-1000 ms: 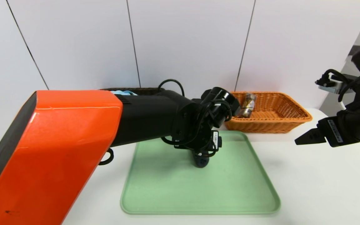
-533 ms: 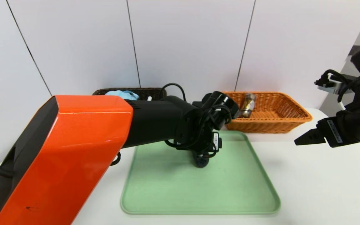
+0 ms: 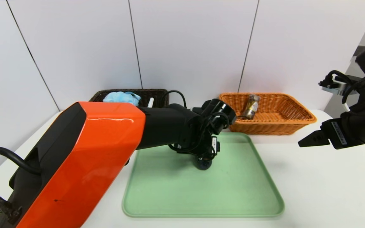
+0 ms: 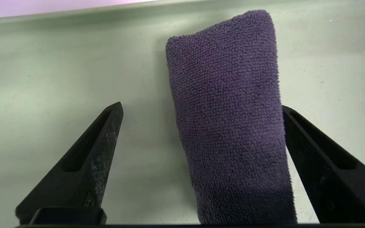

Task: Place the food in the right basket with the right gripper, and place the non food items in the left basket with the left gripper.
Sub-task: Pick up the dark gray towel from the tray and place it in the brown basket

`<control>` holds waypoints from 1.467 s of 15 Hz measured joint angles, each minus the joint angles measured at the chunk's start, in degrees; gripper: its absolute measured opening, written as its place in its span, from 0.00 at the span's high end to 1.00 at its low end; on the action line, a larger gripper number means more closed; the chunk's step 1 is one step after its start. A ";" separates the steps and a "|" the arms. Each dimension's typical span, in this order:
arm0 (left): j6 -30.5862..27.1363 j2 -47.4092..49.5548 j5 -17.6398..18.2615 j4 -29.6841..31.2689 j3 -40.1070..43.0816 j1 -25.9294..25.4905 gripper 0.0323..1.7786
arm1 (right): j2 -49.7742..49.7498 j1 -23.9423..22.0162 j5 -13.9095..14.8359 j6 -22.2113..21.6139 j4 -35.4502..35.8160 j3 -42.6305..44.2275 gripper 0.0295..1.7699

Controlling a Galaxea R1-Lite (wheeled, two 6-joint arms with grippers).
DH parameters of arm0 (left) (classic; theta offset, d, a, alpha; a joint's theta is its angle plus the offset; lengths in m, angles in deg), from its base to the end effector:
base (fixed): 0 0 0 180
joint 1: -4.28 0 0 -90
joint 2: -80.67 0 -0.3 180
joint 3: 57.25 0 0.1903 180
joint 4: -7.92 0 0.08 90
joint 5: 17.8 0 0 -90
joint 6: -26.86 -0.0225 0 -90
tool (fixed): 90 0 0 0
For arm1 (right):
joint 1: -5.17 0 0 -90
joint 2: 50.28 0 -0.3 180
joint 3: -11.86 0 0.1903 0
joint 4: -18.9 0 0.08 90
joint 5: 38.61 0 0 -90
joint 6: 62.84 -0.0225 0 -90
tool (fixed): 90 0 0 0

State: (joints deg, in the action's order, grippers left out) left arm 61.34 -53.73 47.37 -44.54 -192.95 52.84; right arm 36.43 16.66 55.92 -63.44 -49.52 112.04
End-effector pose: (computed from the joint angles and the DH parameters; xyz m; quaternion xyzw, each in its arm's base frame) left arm 0.3136 -0.3409 0.1404 -0.0152 0.3856 -0.0745 0.9195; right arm 0.2225 0.0434 0.2600 -0.0597 0.4571 0.0515 0.8859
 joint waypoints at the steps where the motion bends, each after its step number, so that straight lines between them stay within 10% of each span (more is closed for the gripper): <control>1: -0.05 -0.22 0.13 0.02 0.00 -0.02 0.18 | 0.02 0.00 0.00 0.02 0.05 0.00 0.04; 7: -0.30 -0.16 0.37 0.20 -0.02 0.04 0.60 | 0.30 -0.04 0.00 0.00 0.13 0.00 0.04; 8: -0.33 0.30 0.39 0.11 -0.02 0.04 0.82 | 0.41 -0.04 0.01 0.00 0.13 0.00 0.04; 17: -4.02 15.02 0.41 0.09 0.00 -1.06 0.85 | 0.68 -0.09 -0.16 -0.33 0.16 0.02 0.04; 22: -13.86 23.63 2.23 1.13 0.00 -14.35 0.85 | 0.39 -0.12 -0.16 -0.34 0.13 0.37 0.04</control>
State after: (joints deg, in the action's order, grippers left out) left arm 47.48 -30.10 49.60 -43.41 -192.95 38.49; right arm 36.82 16.54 55.76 -63.78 -49.39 112.41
